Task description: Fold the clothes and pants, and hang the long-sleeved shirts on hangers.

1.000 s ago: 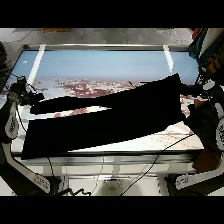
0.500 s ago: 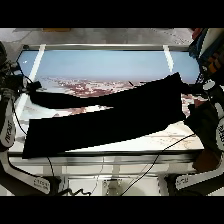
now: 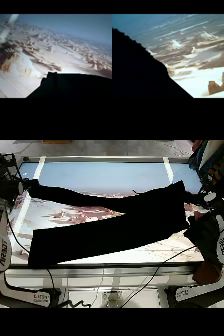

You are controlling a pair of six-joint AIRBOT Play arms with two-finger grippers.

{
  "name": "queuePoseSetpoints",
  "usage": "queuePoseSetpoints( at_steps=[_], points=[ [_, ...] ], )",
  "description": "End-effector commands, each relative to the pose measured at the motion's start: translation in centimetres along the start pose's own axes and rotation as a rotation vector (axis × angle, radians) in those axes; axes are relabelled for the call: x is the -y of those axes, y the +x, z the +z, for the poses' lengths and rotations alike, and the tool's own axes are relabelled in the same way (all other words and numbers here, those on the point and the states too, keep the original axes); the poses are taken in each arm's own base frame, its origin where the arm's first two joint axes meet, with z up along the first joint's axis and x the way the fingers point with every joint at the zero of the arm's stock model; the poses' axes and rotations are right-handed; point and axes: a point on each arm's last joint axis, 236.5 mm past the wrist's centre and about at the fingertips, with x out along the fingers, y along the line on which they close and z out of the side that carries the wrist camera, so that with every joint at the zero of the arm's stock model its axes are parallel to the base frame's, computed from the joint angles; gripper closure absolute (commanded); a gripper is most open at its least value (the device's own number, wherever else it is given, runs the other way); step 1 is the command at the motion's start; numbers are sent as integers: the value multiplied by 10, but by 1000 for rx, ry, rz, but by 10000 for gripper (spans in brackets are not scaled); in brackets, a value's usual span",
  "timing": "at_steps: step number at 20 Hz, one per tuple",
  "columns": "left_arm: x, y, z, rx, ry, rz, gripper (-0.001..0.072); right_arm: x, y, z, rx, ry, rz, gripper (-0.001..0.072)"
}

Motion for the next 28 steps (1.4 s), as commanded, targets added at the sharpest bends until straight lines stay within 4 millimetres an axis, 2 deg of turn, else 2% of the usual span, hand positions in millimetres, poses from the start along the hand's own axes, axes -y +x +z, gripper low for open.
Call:
queuePoseSetpoints(
  at_steps=[1,3,5,8,9,10,11,12,14,17,18,19,21,24,26,28],
  points=[
    [1,-7,-50,-95,69,-3,698,15,-4,3,14,69,-25,686],
    [10,-16,-102,-122,43,-39,697,20,-5,-4,6,75,-36,686],
    [16,-42,-148,-110,36,-78,697,22,-8,-11,2,69,-42,686],
    [6,-79,-232,-205,47,-76,695,22,-10,-16,-8,68,-43,686],
    [2,-87,-252,-229,55,-73,667,21,-10,-16,-8,69,-42,686],
    [-1,-92,-266,-244,63,-70,410,21,-10,-16,-9,69,-42,686],
    [-4,-96,-269,-244,56,-64,6,21,-10,-17,-13,69,-41,686],
    [-7,-97,-266,-234,45,-59,-4,21,-10,-19,-21,69,-40,686],
    [-17,-96,-243,-184,-31,-35,-3,20,-10,-21,-31,69,-38,686],
    [-41,-95,-199,-88,-248,9,-2,20,-10,-21,-30,69,-38,686],
    [-52,-94,-193,-78,-327,28,-2,20,-10,-21,-30,68,-38,686],
    [-61,-91,-193,-84,-406,44,-2,20,-10,-21,-31,68,-38,686],
    [-65,-80,-213,-175,-526,50,-2,20,-10,-21,-30,68,-38,686],
    [-29,-61,-242,-353,-411,-57,-3,20,-10,-21,-28,68,-38,686],
    [-14,-41,-242,-380,-482,-104,-3,20,-10,-21,-28,68,-38,686],
    [-10,-22,-241,-396,-499,-110,-2,20,-10,-21,-29,68,-38,686]
  ],
)
